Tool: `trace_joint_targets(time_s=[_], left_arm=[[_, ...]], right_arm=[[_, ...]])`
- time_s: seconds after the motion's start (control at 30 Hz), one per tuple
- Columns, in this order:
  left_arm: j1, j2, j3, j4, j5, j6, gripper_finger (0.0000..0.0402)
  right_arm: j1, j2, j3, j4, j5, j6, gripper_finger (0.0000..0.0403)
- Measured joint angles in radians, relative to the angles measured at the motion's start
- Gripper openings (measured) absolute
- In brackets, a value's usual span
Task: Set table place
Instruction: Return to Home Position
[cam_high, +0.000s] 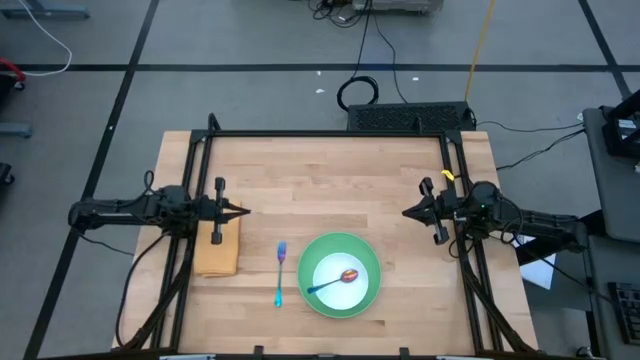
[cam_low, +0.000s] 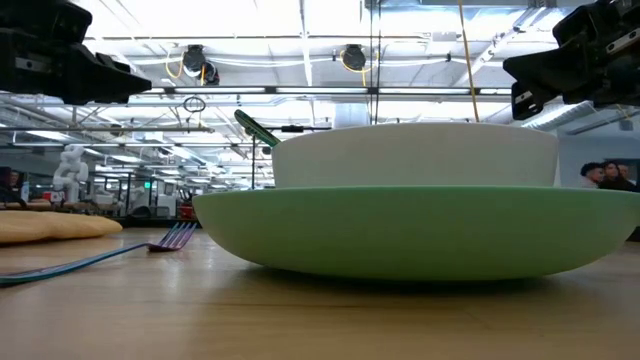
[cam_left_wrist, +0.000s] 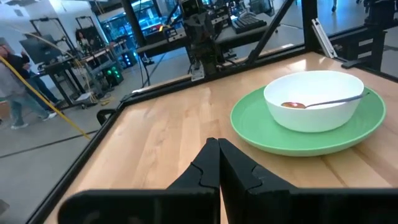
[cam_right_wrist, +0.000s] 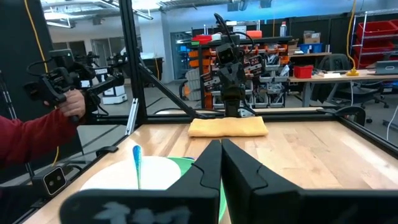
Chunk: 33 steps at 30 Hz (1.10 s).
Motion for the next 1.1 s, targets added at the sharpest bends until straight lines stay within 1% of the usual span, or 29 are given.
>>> trace_joint_targets(time_s=[0.2, 0.43, 0.57, 0.77, 0.87, 1.1], left_arm=[[0.000, 0.000, 0.000, 0.008, 0.000, -0.029, 0.0002], [0.000, 0.000, 0.000, 0.008, 0.006, -0.095, 0.0014], [0.000, 0.000, 0.000, 0.008, 0.004, -0.154, 0.0012], [0.000, 0.000, 0.000, -0.005, 0.000, -0.175, 0.0003], [0.000, 0.000, 0.000, -0.004, -0.001, -0.210, 0.0011], [0.000, 0.000, 0.000, -0.004, -0.001, -0.207, 0.0032]], right_arm=[[0.000, 0.000, 0.000, 0.000, 0.001, 0.000, 0.0000], [0.000, 0.000, 0.000, 0.027, 0.002, 0.000, 0.0000], [0.000, 0.000, 0.000, 0.028, 0.002, 0.000, 0.0000], [0.000, 0.000, 0.000, 0.030, 0.002, 0.000, 0.0000], [0.000, 0.000, 0.000, 0.030, 0.002, 0.000, 0.0000], [0.000, 0.000, 0.000, 0.028, 0.002, 0.000, 0.0000]])
